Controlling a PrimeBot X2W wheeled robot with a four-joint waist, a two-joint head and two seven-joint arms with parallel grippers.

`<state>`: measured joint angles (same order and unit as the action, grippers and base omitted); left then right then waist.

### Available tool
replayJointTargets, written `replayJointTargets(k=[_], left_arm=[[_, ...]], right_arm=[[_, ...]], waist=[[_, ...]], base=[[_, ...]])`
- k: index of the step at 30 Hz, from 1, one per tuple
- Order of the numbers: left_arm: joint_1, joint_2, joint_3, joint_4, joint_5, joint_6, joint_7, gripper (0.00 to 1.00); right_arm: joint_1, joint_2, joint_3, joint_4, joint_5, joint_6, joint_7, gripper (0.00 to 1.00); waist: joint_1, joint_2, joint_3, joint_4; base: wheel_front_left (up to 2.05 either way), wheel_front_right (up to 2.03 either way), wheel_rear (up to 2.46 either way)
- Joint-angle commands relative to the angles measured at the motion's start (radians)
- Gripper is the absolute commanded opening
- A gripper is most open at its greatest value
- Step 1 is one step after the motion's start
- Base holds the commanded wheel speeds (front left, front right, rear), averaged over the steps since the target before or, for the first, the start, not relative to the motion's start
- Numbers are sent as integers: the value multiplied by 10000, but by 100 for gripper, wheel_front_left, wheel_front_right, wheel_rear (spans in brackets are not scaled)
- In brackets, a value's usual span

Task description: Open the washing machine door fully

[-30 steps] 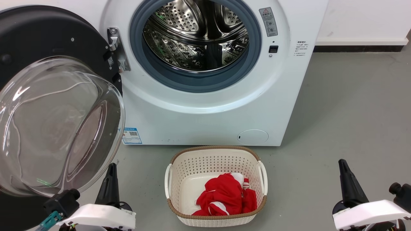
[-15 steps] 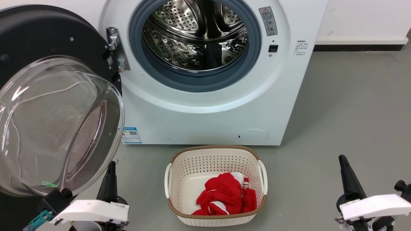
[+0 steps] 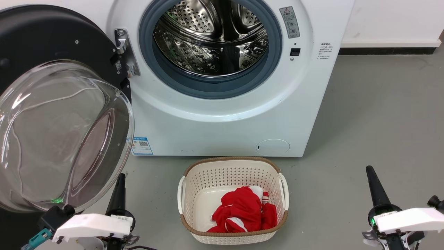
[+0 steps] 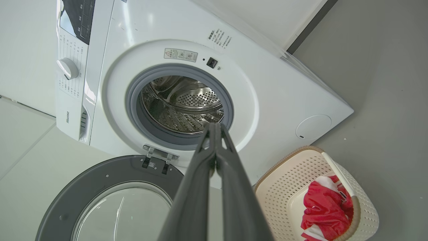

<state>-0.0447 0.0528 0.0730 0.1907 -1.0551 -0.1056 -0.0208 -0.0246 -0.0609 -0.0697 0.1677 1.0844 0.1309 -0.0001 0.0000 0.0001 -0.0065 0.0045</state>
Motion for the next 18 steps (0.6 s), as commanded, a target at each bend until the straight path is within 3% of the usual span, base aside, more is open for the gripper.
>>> replayJointTargets(k=[1, 18], left_arm=[[-233, 17, 50, -55, -220, -36, 37, 0], [-389, 3, 181, 150, -1976, -118, 476, 0]], right_arm=[[-236, -67, -23, -34, 222, -1, 18, 0], [-456, -59, -103, 227, 1931, -1, 349, 0]], waist=[[0, -1, 1, 0], [0, -1, 27, -12]], base=[[0, 0, 0], [0, 0, 0]])
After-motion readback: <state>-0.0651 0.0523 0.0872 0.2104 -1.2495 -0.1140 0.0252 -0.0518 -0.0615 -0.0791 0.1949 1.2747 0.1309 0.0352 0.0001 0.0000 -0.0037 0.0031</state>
